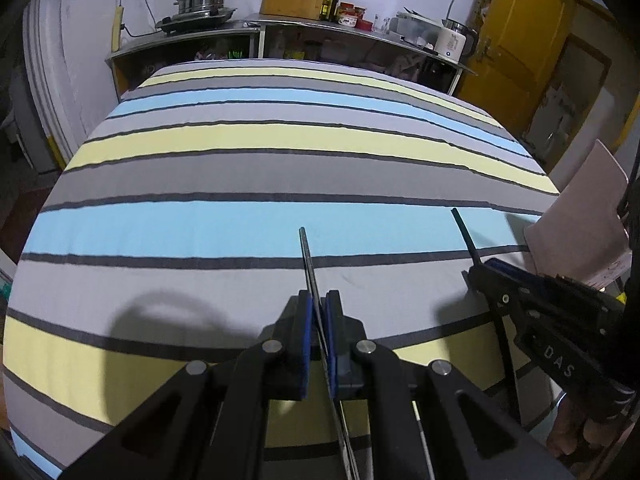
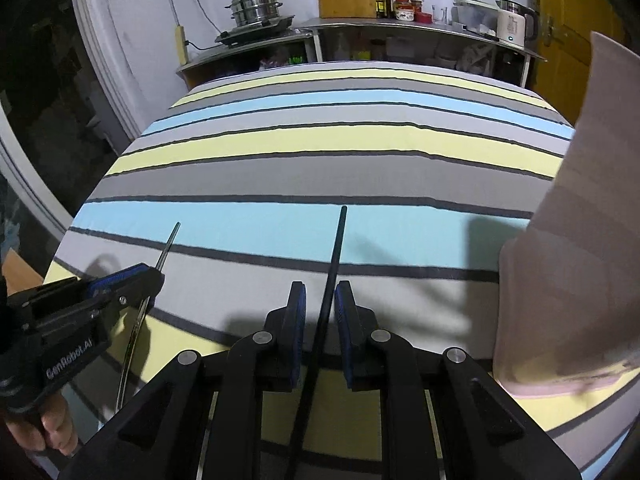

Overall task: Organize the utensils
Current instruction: 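Close the left gripper on a black chopstick while the right grasps another black one, then lift both held black chopsticks and carry them over the pink basket, then lower both black chopsticks into the pink basket and open both grippers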

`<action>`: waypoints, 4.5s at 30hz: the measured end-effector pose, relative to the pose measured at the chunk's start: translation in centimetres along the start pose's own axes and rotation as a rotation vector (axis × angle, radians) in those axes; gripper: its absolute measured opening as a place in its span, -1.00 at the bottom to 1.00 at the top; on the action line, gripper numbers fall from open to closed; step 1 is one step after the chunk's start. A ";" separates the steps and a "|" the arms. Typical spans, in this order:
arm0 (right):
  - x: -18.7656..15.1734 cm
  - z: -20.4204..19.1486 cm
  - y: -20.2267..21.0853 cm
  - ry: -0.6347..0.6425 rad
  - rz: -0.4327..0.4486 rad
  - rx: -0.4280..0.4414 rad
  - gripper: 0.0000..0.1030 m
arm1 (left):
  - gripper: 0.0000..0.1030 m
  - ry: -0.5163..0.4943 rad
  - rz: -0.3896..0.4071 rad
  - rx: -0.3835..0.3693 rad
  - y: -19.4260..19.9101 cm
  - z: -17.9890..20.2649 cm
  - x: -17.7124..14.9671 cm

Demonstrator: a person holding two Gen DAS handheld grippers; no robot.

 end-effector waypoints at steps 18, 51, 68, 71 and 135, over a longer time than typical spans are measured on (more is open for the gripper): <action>0.0 -2.9 6.0 0.030 0.057 0.082 -0.89 | -0.89 0.015 0.088 -0.077 6.4 0.1 1.3; 0.1 -2.4 21.0 0.016 0.302 0.100 -0.89 | -0.89 -0.089 0.245 -0.220 18.0 5.6 3.2; 1.1 2.9 28.3 -0.070 0.431 0.033 -0.89 | -0.89 -0.184 0.264 -0.384 21.1 14.4 6.4; 2.1 4.2 29.8 -0.077 0.464 0.011 -0.89 | -0.89 -0.197 0.279 -0.407 21.5 15.8 7.6; 3.0 9.2 28.4 -0.108 0.482 -0.090 -0.69 | -0.43 -0.225 0.357 -0.385 19.1 17.2 8.5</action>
Point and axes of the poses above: each gripper's, at about its wrist camera, not at the fingertips, and y roughly against the way its jaws point, z to its right, x to its top, the point moved 7 cm from there along -y, roughly the way its jaws point, and after that the axes turned 8 degrees about x, right-handed, at the moved point
